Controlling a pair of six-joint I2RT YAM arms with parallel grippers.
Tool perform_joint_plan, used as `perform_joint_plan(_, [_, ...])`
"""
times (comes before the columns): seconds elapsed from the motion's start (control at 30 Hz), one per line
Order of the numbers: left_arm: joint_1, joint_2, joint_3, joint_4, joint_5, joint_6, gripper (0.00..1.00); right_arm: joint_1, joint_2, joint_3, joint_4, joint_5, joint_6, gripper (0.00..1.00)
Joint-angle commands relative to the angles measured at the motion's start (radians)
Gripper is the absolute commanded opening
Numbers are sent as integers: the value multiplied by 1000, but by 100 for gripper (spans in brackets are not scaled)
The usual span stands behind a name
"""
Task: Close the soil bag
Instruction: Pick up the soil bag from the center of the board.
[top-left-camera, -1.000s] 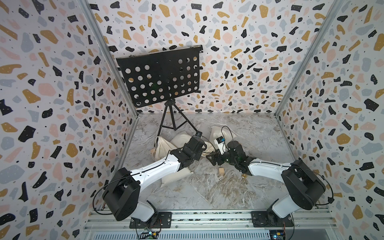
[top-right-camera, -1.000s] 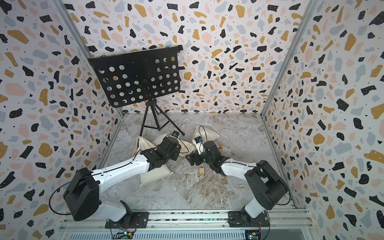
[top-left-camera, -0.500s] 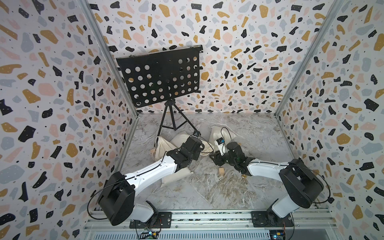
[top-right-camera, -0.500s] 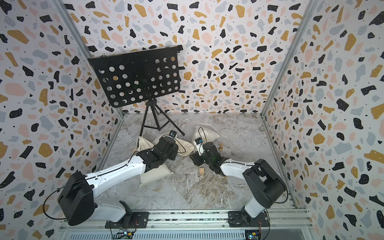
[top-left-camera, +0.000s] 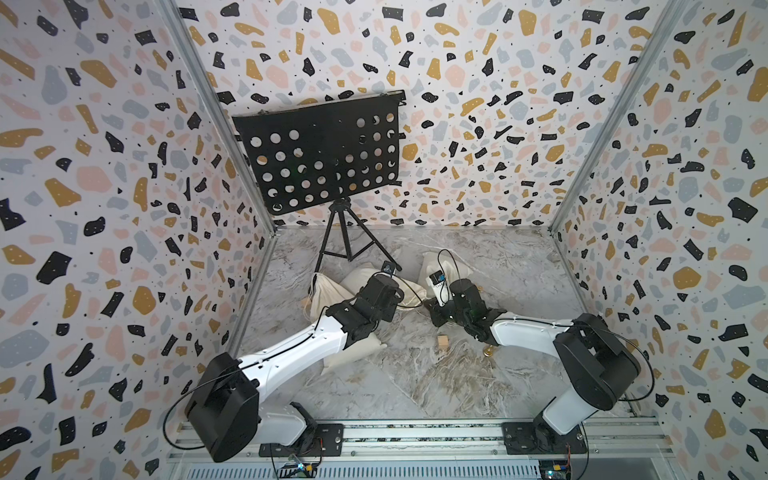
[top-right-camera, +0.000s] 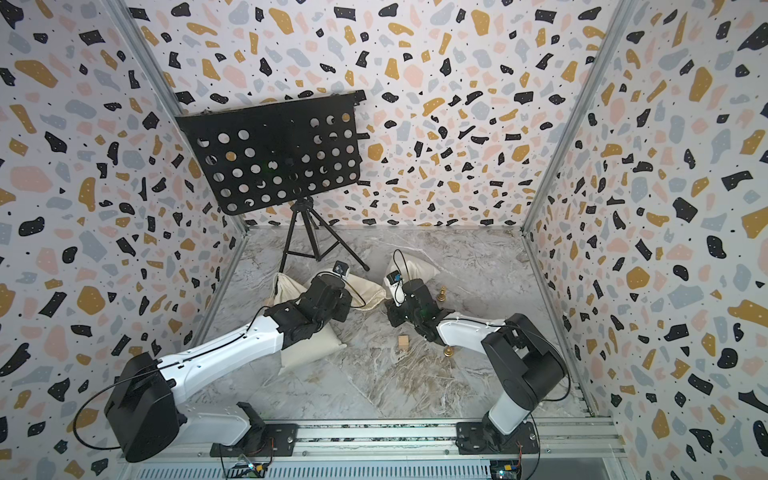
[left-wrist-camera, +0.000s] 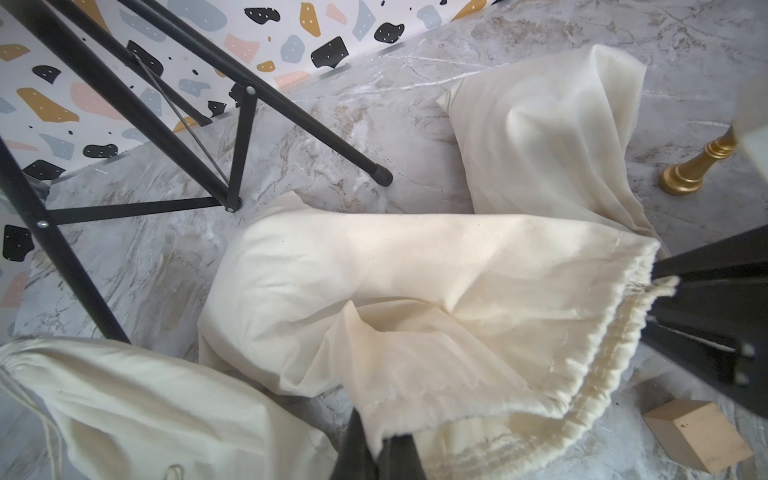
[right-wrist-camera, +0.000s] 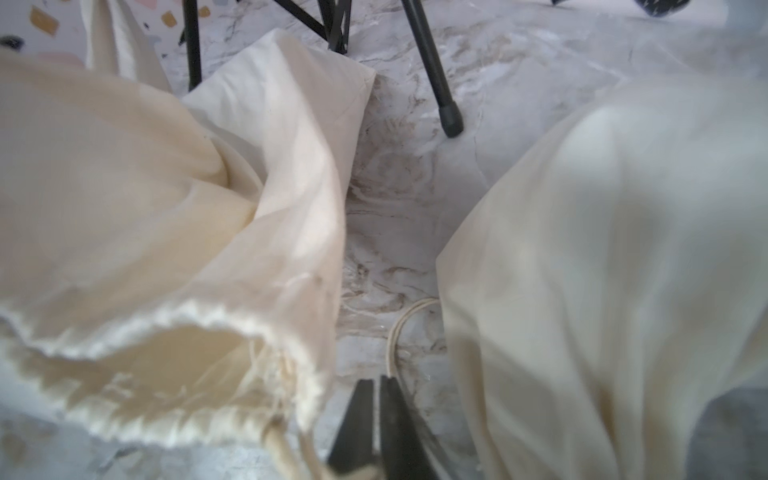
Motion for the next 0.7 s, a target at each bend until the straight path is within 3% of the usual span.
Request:
perform_joint_plan(0.0, [29,-66,-1,35,11,-2,0,4,-132,122,-107,28,-65,0])
perform_joint_plan(0.13, [58,-116,68,26,19,37,0,5,-229,318,-299,43,-138,0])
perform_joint_plan(0.23, [95,-147,126,8,27,44,5,6,-231,470,-417,12,-168,0])
perform_joint_plan(0.47, [132,-232,199,35,113,81,46,32,-118,765,-567,-80,-206,0])
perform_joint_plan(0.57, [132,-257,200,88,231,123,59,46,-81,821,-597,-86,-216,0])
perform_joint_plan(0.67, [132,-260,175,153,383,155,65,51,-61,854,-626,-84,-222,0])
